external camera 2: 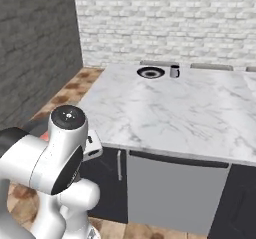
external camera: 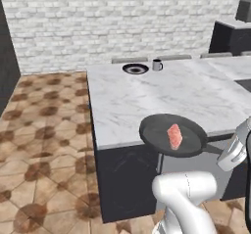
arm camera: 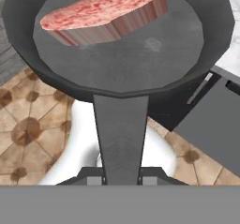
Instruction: Pick up the pan with the steak in it and place it on the dining table. Then place the steak on the plate.
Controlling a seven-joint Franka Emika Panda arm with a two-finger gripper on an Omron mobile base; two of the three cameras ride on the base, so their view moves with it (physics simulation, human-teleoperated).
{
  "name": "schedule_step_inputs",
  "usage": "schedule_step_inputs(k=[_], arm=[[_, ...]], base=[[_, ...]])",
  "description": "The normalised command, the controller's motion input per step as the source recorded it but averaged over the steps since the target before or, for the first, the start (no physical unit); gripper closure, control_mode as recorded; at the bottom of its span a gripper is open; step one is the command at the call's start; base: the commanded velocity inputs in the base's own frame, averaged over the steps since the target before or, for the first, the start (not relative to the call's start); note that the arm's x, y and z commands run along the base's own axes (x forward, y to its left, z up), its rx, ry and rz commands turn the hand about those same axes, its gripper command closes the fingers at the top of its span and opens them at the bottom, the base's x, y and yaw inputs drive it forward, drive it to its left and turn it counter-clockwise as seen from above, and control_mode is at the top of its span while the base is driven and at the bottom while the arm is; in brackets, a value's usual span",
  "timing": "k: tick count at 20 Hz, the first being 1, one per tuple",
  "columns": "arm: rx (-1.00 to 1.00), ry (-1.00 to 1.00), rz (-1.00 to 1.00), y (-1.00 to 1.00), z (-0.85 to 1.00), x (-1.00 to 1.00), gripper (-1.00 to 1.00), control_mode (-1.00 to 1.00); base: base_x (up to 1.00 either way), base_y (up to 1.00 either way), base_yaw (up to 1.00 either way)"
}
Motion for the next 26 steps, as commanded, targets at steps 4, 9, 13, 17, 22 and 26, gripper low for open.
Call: schedule_step_inputs(k=[4, 9, 13, 17, 22, 26], arm=[[0.00, 0.00, 0.00, 0.00, 0.00, 0.00, 1.00, 1.00], [0.00, 0.00, 0.00, 0.00, 0.00, 0.00, 1.00, 1.00], [0.00, 0.00, 0.00, 0.00, 0.00, 0.00, 1.00, 1.00], [0.00, 0.00, 0.00, 0.00, 0.00, 0.00, 1.00, 1.00], [0.00, 0.00, 0.00, 0.00, 0.00, 0.00, 1.00, 1.00], [0.00, 0.00, 0.00, 0.00, 0.00, 0.00, 1.00, 1.00]], base=[[0.03, 1.00, -0.04], [0.03, 1.00, -0.04], [0.03, 1.00, -0.04], [0.04, 0.99, -0.04], [0.54, 0.68, -0.09], [0.96, 0.42, -0.18]])
